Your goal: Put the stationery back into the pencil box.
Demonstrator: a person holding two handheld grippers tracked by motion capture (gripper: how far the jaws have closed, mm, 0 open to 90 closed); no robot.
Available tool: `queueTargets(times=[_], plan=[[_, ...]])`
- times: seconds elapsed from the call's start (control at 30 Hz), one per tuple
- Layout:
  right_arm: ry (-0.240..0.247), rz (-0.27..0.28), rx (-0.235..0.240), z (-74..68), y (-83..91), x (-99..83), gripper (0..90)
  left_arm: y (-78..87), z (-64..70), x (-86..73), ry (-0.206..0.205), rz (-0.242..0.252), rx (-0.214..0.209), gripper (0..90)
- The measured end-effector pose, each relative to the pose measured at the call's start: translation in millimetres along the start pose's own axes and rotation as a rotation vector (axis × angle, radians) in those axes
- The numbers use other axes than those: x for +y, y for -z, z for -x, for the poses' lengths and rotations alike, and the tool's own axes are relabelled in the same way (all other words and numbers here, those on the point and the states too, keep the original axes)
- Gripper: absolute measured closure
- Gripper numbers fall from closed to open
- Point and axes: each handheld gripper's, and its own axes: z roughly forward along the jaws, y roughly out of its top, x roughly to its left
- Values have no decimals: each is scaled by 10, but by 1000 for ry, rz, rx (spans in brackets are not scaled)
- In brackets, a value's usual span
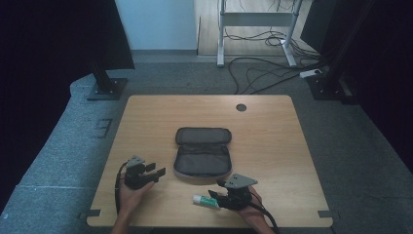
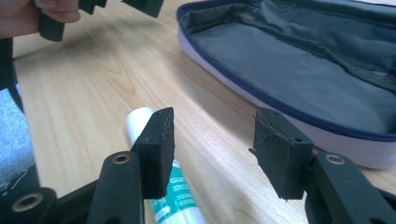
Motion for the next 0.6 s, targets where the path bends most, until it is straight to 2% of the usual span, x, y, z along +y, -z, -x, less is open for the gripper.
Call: queueTargets(times=[0.6], plan=[[39,-40,53,-113,-88,-32,505,6,-5,-5,-2,2,-4,427]])
